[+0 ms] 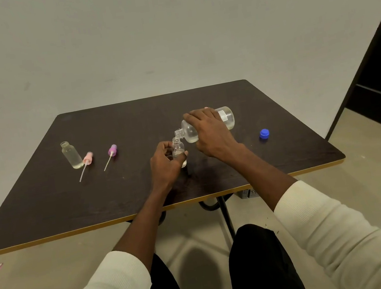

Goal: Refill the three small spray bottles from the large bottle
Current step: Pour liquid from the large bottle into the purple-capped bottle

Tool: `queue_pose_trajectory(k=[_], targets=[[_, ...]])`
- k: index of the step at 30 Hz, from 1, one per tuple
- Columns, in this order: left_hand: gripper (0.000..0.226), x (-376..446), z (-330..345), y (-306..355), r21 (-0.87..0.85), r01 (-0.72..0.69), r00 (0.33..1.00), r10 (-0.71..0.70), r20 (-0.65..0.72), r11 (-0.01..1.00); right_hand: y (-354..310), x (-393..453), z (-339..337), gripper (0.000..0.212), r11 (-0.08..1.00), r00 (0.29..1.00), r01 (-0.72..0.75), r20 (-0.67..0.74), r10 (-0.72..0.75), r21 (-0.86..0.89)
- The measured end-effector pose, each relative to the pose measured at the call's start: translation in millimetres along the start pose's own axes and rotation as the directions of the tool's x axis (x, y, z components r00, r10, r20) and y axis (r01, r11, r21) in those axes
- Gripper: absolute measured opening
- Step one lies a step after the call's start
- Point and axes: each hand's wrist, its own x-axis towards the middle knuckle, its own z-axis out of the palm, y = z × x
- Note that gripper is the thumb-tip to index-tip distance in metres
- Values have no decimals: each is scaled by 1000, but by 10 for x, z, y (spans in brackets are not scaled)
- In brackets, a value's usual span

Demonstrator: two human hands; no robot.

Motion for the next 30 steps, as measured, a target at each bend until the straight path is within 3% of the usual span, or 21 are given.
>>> queue_pose_trajectory(k=[30], targets=[[32, 15, 3, -15, 9, 5, 1000, -5, -3, 1000, 1, 12, -3, 70, 1000, 1000, 2, 5, -2, 5]])
